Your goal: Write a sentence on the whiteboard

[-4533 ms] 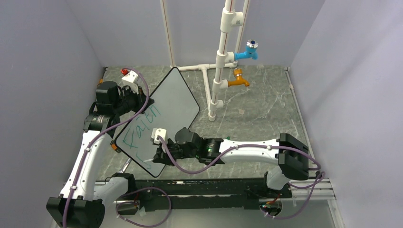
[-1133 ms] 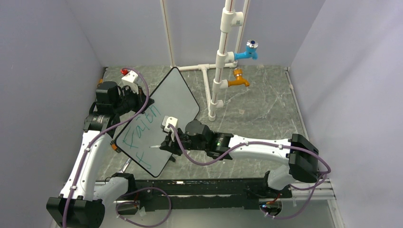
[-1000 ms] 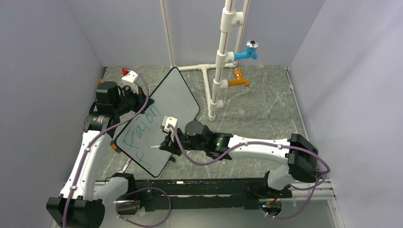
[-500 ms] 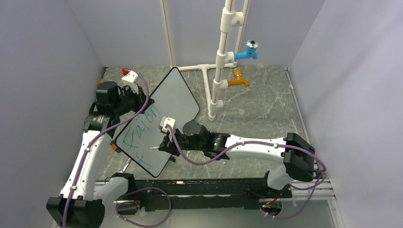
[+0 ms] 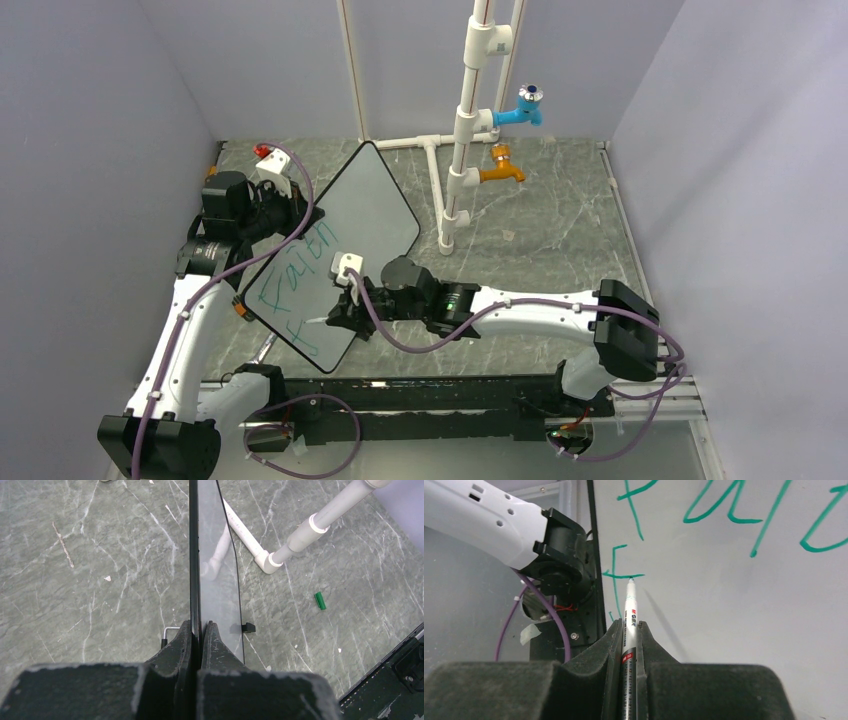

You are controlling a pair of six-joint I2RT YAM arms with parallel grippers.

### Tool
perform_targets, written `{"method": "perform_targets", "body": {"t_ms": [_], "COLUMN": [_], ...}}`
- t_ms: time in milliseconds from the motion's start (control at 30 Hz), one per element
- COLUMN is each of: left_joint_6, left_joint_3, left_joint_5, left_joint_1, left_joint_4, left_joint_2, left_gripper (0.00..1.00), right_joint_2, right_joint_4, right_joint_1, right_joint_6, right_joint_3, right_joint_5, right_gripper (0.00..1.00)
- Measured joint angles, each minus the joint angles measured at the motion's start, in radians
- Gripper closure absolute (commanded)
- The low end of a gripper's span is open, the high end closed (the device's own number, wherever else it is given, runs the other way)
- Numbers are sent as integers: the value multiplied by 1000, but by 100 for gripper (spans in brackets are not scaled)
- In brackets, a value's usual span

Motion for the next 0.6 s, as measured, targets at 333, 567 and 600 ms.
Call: {"method": "perform_targets", "body": {"t_ms": [333,567,600], "left_joint_6": [0,0,0], "left_joint_3": [0,0,0], "left_joint_5": [0,0,0], "left_joint_1": [0,0,0], "left_joint_4": [0,0,0], "left_joint_2": [0,0,0], "left_gripper": [100,100,100], "right_joint_2": [31,67,68], "right_joint_4": [10,10,10], "right_joint_1": [10,10,10], "right_joint_6": [3,5,8], "right_joint_3": [0,0,0], "right_joint_5": [-16,-12,-12], "right_gripper": [100,100,100]}}
